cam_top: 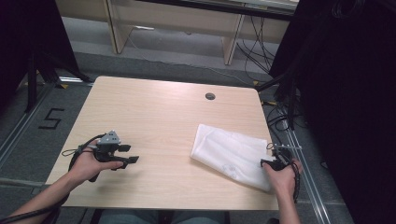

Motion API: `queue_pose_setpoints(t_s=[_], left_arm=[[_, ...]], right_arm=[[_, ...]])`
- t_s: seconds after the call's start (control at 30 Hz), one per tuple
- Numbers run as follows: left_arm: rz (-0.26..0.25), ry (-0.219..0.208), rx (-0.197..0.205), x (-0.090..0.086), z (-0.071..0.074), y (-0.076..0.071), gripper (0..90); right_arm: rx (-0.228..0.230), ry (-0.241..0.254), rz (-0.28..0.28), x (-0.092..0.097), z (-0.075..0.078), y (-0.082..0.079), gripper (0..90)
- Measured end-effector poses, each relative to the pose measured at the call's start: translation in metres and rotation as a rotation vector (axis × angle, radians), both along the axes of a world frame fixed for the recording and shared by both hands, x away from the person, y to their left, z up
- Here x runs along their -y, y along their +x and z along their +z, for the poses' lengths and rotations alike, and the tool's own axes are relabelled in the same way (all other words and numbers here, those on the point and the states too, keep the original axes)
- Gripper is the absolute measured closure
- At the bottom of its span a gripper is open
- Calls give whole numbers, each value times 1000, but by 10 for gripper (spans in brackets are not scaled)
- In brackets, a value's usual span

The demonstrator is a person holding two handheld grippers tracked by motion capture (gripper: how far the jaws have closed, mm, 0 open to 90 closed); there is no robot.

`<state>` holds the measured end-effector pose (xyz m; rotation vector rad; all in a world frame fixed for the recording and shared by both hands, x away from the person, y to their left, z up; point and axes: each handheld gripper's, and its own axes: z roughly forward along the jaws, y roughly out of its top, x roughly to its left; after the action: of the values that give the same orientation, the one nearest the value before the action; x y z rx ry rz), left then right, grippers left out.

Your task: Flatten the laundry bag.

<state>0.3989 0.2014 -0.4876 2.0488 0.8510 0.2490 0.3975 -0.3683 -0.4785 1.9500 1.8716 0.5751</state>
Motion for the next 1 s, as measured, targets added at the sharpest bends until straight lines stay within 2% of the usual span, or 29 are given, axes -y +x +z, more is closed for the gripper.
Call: queue_pose_setpoints(t_s=[0.03, 0.07, 0.13, 0.17, 0.23, 0.27, 0.33, 0.47, 0.6, 0.67, 0.7, 0.73, 0.8, 0.87, 0.93, 1.0], left_arm=[[1, -2, -2, 0, 0, 0, 378], [5, -7, -3, 0, 0, 0, 378], [4, -4, -4, -1, 0, 0, 378], [2, -2, -2, -1, 0, 0, 378], [-2, 1, -1, -1, 0, 0, 378], [-8, 1, -10, -1, 0, 0, 378], [1, -6, -7, 1, -1, -1, 378], [4, -8, -7, 0, -1, -1, 378], [5, -9, -11, 1, -1, -1, 378], [-10, 8, -9, 1, -1, -1, 378], [-10, 4, -7, 1, -2, 0, 378], [-10, 5, -9, 1, -1, 0, 378], [-5, 6, -5, 1, -1, -1, 378], [-6, 5, -6, 1, -2, 0, 378], [-7, 5, -5, 1, -2, -1, 378], [-7, 7, -5, 2, -2, -1, 377]], right_arm=[[0, 0, 0, 0, 0, 0, 460], [-23, -9, 46, 3, -2, 1, 467], [-15, -23, 59, 4, -4, 2, 475], [-20, 10, 13, -1, -4, 1, 523], [-24, 17, 23, -2, -4, 1, 525], [-47, 11, 29, -3, -3, 1, 525], [-37, 3, 36, -4, -4, 2, 530], [-60, 13, 40, -1, -4, 2, 539], [-62, 15, 34, -1, -5, 2, 545], [-78, 25, 54, 0, -4, 2, 550], [-58, 10, 41, -2, -5, 2, 552], [-76, 30, 51, -1, -3, 2, 552], [-51, 13, 88, 0, -6, 3, 556], [-51, 12, 71, -3, -6, 3, 556], [-42, 17, 81, -5, -5, 5, 557], [-31, 19, 116, -4, -8, 8, 558]])
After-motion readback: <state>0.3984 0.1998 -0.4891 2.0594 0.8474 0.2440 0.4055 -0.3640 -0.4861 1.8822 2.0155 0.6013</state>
